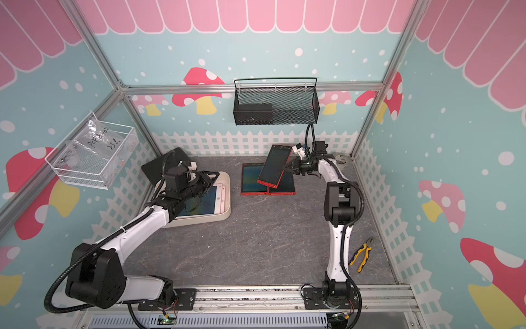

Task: Take out the writing tablet from the storage box
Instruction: Place the writing tablet at the center of the board.

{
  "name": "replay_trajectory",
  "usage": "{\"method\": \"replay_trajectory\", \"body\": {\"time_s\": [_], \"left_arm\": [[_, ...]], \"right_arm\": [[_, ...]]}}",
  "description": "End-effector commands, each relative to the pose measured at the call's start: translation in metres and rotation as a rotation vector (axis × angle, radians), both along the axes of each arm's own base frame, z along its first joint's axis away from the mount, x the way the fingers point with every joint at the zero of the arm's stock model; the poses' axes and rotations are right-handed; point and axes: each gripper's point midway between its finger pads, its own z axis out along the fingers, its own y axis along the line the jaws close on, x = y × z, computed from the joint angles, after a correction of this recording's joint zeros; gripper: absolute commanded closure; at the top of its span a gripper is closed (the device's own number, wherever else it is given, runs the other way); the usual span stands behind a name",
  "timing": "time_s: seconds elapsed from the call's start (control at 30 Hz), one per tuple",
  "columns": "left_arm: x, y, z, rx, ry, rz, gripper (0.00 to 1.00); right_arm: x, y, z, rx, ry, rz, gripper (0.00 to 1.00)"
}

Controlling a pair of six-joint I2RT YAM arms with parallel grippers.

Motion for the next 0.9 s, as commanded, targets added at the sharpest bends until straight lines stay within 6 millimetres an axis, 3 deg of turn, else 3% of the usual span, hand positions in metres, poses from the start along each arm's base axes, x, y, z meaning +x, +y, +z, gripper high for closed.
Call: {"method": "replay_trajectory", "body": {"time_s": [0.0,0.23,0.47,0.63,0.73,0.77,0.87], "left_arm": [[0.007,-0.012,-0.014,0.109,0.02,-0.117,0.61],[0.038,-0.04,-0.037,0.153,0.039,-0.23,0.62],[0.064,-0.1,-0.056,0.263,0.04,-0.382,0.63],[0.084,-0.142,-0.064,0.245,0.032,-0.463,0.63],[0.099,-0.155,-0.068,0.258,0.03,-0.499,0.63],[0.093,-0.173,-0.07,0.262,0.03,-0.538,0.63],[0.099,-0.193,-0.08,0.273,0.028,-0.588,0.64]], "right_arm": [[-0.016,-0.02,-0.016,-0.002,0.014,0.033,0.96],[-0.023,-0.044,-0.012,0.038,-0.027,0.023,0.97],[-0.029,-0.081,-0.024,0.062,-0.011,-0.03,0.98],[-0.032,-0.102,-0.015,0.098,-0.043,-0.055,0.97],[-0.035,-0.115,-0.005,0.117,-0.071,-0.073,0.98],[-0.035,-0.12,-0.003,0.117,-0.078,-0.082,0.98],[-0.037,-0.129,0.005,0.131,-0.098,-0.097,0.98]]}}
